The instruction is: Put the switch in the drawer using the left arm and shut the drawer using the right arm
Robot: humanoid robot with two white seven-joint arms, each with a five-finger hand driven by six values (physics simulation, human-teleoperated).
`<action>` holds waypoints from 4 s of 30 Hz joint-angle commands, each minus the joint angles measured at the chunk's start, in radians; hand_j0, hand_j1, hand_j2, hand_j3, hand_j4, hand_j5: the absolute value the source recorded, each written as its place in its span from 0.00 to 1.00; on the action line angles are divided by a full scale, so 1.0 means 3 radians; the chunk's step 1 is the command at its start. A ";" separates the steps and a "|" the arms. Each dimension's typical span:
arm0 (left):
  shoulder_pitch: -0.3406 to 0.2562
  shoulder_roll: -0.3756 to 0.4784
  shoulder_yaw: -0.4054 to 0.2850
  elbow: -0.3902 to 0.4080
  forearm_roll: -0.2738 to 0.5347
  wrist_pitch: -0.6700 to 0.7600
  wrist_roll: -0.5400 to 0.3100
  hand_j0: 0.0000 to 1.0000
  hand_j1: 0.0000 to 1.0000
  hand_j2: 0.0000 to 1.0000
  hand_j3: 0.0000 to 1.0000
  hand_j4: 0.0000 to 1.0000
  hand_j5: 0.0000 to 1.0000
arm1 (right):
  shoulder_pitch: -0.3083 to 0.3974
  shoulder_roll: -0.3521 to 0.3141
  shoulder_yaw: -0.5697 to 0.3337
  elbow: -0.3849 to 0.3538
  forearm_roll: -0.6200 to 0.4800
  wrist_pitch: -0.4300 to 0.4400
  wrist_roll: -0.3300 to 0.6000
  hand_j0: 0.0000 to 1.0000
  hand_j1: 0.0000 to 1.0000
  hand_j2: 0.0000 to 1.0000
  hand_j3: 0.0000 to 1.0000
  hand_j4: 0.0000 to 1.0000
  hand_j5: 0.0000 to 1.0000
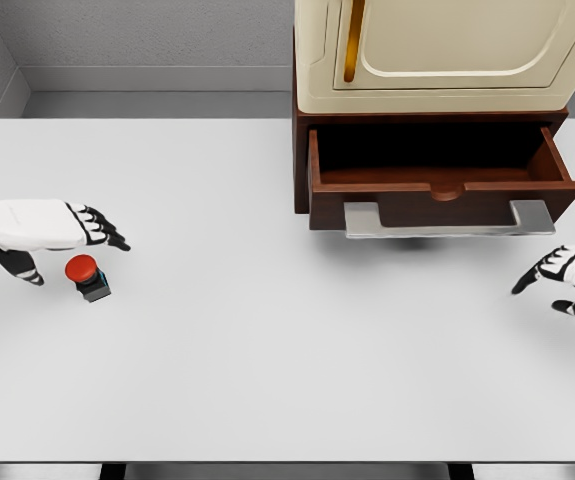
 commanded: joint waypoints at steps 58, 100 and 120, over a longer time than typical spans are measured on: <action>-0.0128 -0.0038 -0.0166 -0.0266 -0.0106 0.0008 0.0001 0.35 0.35 0.35 0.35 0.35 0.35 | 0.0189 0.0192 -0.0241 -0.0006 -0.0030 0.0009 -0.0001 0.63 0.63 0.63 0.63 0.63 0.63; -0.0915 -0.1132 -0.0114 -0.0199 0.0692 0.0008 0.0001 0.35 0.35 0.35 0.35 0.35 0.35 | 0.0153 0.0069 -0.0338 -0.0006 -0.0158 0.0009 -0.0001 0.63 0.63 0.63 0.63 0.63 0.63; -0.1278 -0.1796 -0.0114 0.0204 0.0748 0.0008 0.0001 0.35 0.35 0.35 0.35 0.35 0.35 | 0.0097 0.0069 -0.0292 -0.0006 -0.0158 0.0009 -0.0001 0.64 0.64 0.64 0.64 0.64 0.64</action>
